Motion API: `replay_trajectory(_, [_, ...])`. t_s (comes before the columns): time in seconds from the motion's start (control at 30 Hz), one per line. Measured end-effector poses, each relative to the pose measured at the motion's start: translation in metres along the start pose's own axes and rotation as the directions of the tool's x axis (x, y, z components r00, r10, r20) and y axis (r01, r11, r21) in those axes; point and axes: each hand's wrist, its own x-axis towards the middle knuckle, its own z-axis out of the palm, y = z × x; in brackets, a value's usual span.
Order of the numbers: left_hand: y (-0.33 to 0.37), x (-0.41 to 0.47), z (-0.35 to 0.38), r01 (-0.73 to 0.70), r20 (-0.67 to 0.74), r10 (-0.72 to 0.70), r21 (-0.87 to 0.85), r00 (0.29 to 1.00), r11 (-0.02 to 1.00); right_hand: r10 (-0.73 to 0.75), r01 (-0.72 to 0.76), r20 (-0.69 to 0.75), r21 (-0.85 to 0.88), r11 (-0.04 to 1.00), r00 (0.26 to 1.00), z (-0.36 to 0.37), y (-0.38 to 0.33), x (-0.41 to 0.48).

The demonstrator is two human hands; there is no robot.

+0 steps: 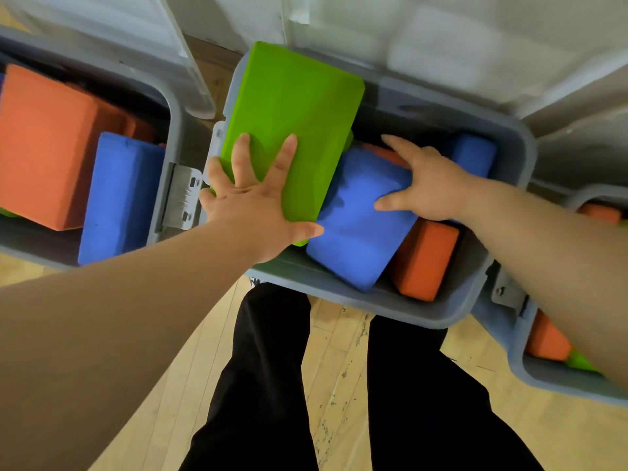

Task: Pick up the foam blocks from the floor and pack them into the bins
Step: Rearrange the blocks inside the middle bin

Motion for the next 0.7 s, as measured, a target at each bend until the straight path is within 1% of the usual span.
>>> replay_trajectory(0.1, [0.004,-0.006,-0.011,-0.003,0.055,0.004,-0.014,0.998,1.000,-0.026,0.027,-0.069,0.019,0.999,0.997,-0.019,-0.007,-0.040])
replay_trajectory(0.2, [0.008,-0.020,-0.026,-0.025,0.069,0.030,-0.064,0.997,0.998,-0.017,0.023,-0.124,0.053,0.998,0.992,-0.045,-0.016,-0.088])
replay_trajectory(0.27, [0.013,-0.033,-0.040,-0.042,0.082,0.055,-0.154,0.995,0.987,-0.031,0.041,-0.128,0.072,0.997,0.991,-0.067,-0.025,-0.113])
replay_trajectory(0.3, [0.017,-0.040,-0.047,-0.056,0.099,0.081,-0.236,0.992,0.970,-0.047,0.056,-0.117,0.070,0.996,0.992,-0.078,-0.029,-0.122])
replay_trajectory(0.37, [0.023,-0.056,-0.063,-0.105,0.127,0.175,-0.432,0.976,0.896,-0.073,0.081,-0.086,0.101,0.992,0.994,-0.098,-0.039,-0.131])
replay_trajectory(0.43, [0.025,-0.072,-0.077,-0.152,0.135,0.284,-0.595,0.949,0.789,-0.106,0.118,-0.068,0.200,0.973,0.992,-0.117,-0.053,-0.132])
replay_trajectory(0.5, [0.024,-0.081,-0.087,-0.170,0.110,0.329,-0.681,0.938,0.712,-0.147,0.169,-0.094,0.306,0.937,0.985,-0.130,-0.069,-0.126])
replay_trajectory(0.57, [0.019,-0.086,-0.097,-0.193,0.032,0.298,-0.695,0.954,0.692,-0.151,0.200,-0.145,0.432,0.879,0.978,-0.133,-0.086,-0.112])
replay_trajectory(0.6, [0.015,-0.086,-0.104,-0.213,-0.032,0.259,-0.673,0.965,0.708,-0.140,0.209,-0.170,0.511,0.834,0.975,-0.130,-0.095,-0.103])
replay_trajectory(0.63, [0.012,-0.085,-0.110,-0.230,-0.106,0.210,-0.618,0.972,0.752,-0.126,0.214,-0.186,0.597,0.773,0.975,-0.123,-0.104,-0.093])
replay_trajectory(0.67, [0.009,-0.082,-0.116,-0.231,-0.174,0.162,-0.524,0.971,0.820,-0.112,0.216,-0.194,0.680,0.700,0.975,-0.113,-0.111,-0.081])
replay_trajectory(0.7, [0.007,-0.078,-0.119,-0.216,-0.224,0.132,-0.411,0.966,0.886,-0.090,0.206,-0.195,0.731,0.650,0.977,-0.100,-0.116,-0.069])
